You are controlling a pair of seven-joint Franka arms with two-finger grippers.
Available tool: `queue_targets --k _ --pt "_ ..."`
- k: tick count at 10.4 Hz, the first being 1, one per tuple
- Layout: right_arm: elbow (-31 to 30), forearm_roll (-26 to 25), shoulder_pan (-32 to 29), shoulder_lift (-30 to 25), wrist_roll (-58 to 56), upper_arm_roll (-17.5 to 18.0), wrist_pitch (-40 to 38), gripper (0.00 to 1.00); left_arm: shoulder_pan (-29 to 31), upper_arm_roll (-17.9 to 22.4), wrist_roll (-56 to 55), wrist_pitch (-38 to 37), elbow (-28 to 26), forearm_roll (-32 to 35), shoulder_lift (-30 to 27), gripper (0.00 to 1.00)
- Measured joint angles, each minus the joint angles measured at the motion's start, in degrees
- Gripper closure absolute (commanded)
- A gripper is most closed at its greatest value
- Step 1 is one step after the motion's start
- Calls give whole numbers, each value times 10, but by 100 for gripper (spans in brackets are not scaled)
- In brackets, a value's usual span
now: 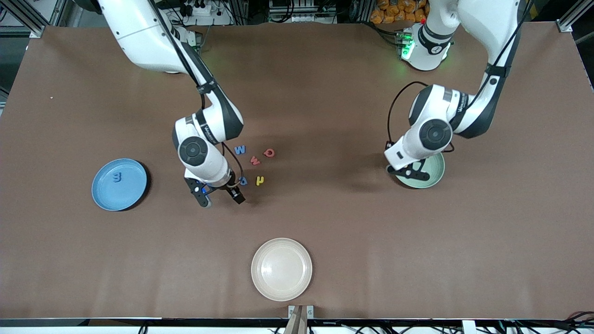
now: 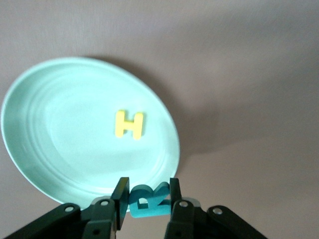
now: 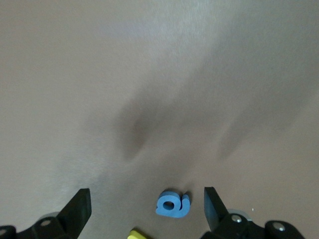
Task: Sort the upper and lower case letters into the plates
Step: 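Carry the R to the green plate while the right gripper grasps e, then move the left gripper to the pink Q while the right carries e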
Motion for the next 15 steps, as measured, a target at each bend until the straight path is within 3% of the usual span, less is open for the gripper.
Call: queue_targets --k 2,3,10,13,15 --pt "-15 0 3 8 10 0 20 0 21 1 40 103 -79 -1 -8 95" --pt "-20 0 2 9 13 -1 24 0 25 1 45 129 -100 -1 -8 1" --pt "-29 0 17 22 66 -1 50 0 17 -5 13 147 -92 -75 -9 0" --pt "-38 0 30 22 72 -2 52 0 -16 -57 -166 91 -29 -94 -9 0" --pt "-38 0 31 22 73 -3 52 0 -37 -69 -244 45 18 -94 -4 0"
